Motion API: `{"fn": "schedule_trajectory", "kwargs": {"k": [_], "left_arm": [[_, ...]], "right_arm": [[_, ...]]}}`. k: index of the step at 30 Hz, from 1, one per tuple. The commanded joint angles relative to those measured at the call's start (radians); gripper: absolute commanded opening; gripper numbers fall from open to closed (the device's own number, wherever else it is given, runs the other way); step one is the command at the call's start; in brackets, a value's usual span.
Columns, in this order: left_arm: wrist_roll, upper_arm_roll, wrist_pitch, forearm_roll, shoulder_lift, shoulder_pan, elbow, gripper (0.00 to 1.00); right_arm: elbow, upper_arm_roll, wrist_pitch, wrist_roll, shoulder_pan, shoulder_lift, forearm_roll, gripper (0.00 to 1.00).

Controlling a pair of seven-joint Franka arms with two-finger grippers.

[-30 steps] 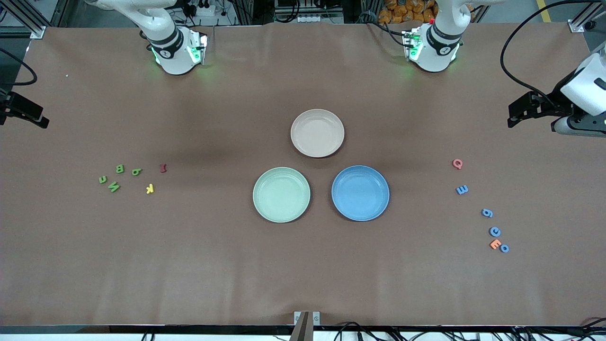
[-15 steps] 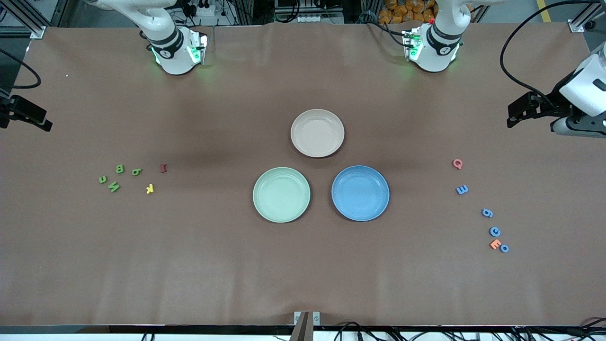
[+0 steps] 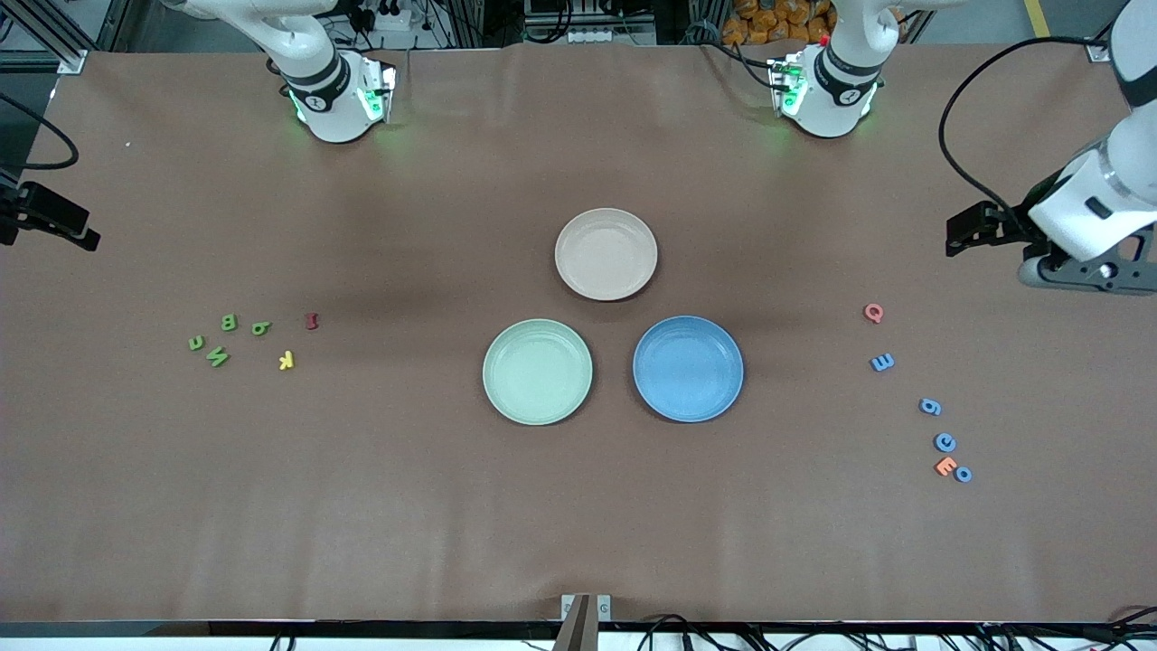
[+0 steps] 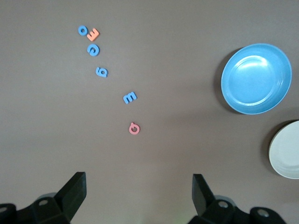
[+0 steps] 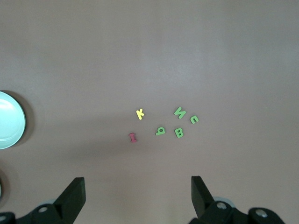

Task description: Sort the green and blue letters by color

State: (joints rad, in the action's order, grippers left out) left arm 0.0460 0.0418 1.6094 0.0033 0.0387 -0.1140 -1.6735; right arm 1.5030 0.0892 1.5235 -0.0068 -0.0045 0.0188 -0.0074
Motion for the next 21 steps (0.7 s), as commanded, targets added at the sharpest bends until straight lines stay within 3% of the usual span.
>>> {"fn": "schedule_trajectory", "kwargs": {"k": [1,13,21], "left_arm": [[0.014,0.0,0.085,0.009,-0.013,0.002,-0.093,1.0],[0.028,0.001,0.424,0.021,-0.068,0.036,-0.414,1.0],[0.132,-0.002,0.611,0.023,-0.025,0.099,-0.522,1.0]], "right_arm": [[-0.003,0.003,-0.002,0.018,0.008,0.001,0.001,1.0],[0.002,0.004,0.006,0.018,-0.002,0.007,0.004,1.0],[0.006,0.007,0.07,0.018,-0.008,0.069,0.004,1.0]]}}
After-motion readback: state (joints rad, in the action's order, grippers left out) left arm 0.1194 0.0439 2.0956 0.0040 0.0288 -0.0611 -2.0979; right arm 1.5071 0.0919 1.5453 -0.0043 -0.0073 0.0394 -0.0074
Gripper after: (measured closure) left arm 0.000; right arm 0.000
